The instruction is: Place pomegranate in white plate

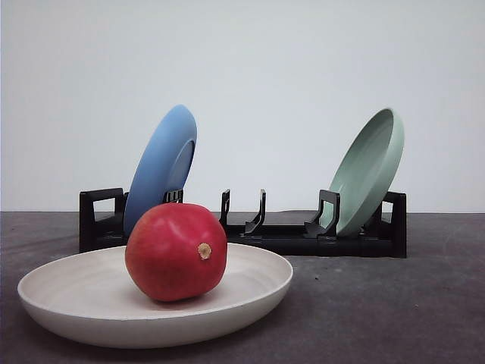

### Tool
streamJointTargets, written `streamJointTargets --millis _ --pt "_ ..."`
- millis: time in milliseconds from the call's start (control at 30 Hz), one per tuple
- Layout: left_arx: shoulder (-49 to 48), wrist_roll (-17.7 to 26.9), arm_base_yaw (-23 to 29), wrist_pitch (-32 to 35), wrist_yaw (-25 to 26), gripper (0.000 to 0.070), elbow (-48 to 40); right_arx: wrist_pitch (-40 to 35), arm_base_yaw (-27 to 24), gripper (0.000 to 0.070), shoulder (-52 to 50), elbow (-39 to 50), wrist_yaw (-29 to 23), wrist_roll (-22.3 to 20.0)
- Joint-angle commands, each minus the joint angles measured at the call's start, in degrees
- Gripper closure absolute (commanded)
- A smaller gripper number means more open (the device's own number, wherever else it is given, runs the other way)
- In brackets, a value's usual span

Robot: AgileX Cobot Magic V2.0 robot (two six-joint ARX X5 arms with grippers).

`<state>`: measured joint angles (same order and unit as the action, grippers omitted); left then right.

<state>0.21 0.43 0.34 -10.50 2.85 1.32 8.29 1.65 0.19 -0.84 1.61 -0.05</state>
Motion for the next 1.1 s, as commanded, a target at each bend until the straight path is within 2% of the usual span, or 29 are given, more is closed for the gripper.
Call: streamJointTargets --millis 0,1067 --pt "0.0 0.4 0.0 -0.1 0.0 0.0684 -0.6 -0.6 0.0 0.0666 0.0 0.2 -0.2 0.0" --pt "0.0 0.4 0.0 -0.1 0.0 0.0684 -0.6 -0.6 0.0 0.0666 0.0 0.2 -0.2 0.0"
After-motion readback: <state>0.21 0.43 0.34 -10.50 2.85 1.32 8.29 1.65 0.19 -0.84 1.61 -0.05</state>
